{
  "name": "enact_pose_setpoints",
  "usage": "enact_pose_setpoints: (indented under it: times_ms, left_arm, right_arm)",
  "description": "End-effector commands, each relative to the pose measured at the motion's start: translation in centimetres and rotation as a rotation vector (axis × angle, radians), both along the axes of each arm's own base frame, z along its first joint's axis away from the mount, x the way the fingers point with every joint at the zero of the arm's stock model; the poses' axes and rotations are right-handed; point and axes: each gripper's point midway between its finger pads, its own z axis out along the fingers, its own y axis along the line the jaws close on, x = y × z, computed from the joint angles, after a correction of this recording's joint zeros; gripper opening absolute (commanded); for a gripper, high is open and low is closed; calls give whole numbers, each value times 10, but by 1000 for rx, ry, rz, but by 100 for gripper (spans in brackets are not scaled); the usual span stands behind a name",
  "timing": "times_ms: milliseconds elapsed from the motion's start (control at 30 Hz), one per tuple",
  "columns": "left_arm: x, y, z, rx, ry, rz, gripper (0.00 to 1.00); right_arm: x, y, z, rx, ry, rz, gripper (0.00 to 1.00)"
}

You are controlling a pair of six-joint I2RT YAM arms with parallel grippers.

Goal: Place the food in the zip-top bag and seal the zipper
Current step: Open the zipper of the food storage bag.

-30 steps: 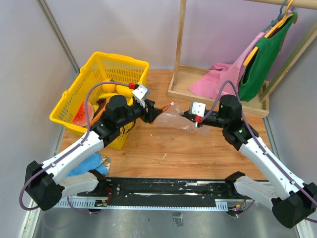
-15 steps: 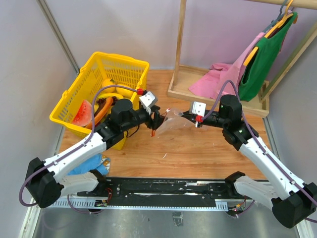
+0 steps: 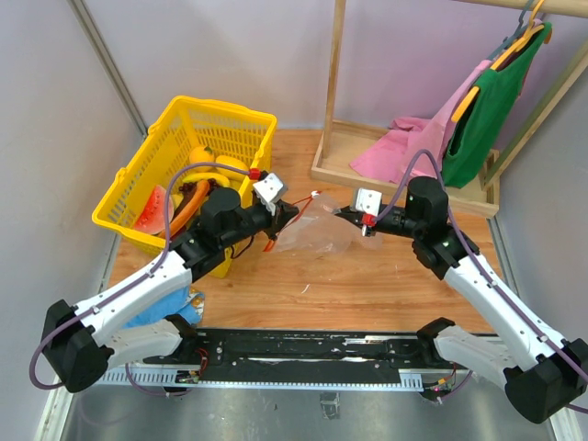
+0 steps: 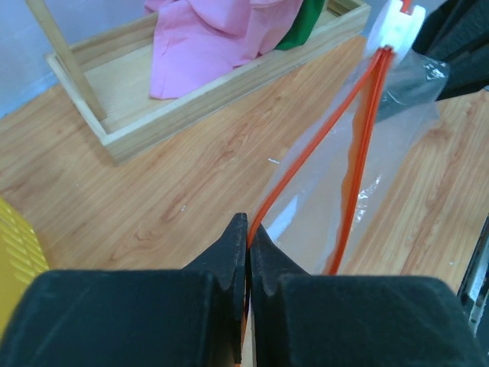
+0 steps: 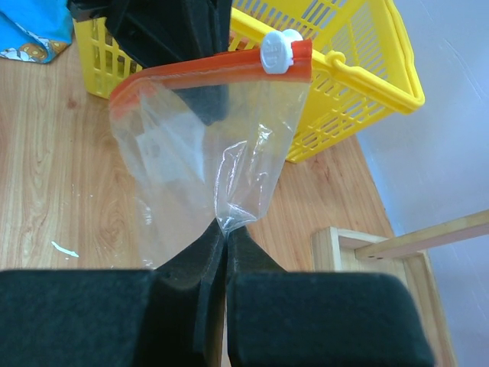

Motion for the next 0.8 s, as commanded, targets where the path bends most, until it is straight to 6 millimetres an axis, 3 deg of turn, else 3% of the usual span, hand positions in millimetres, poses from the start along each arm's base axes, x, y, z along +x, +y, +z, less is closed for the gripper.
enact_pose_setpoints:
  times_ms: [0,167,233,333,467,600,767]
  left_arm:
    - [-8,1,10,-1,-13,-23,1]
    - [-9,2,24,-30,52,3,0]
    - [-5,4,30,-52,97,49,0]
    - [2,2,47,-103,166,103,0]
    - [10,-3,55,-155,236,158,0]
    - [16,-4,61,-199,257,231,0]
    - [19,-1,70,-257,256,325,0]
  right_arm:
    - [4,-2,1,-1,-14,-36,1]
    - [19,-10,6,34,-6,-150,23]
    - [25,-14,13,58,2,-202,40]
    - [33,-21,24,103,46,-292,51]
    - [38,-28,35,123,131,-374,66]
    - [40,-34,40,166,221,-469,67]
    - [56,-78,48,251,206,-755,71]
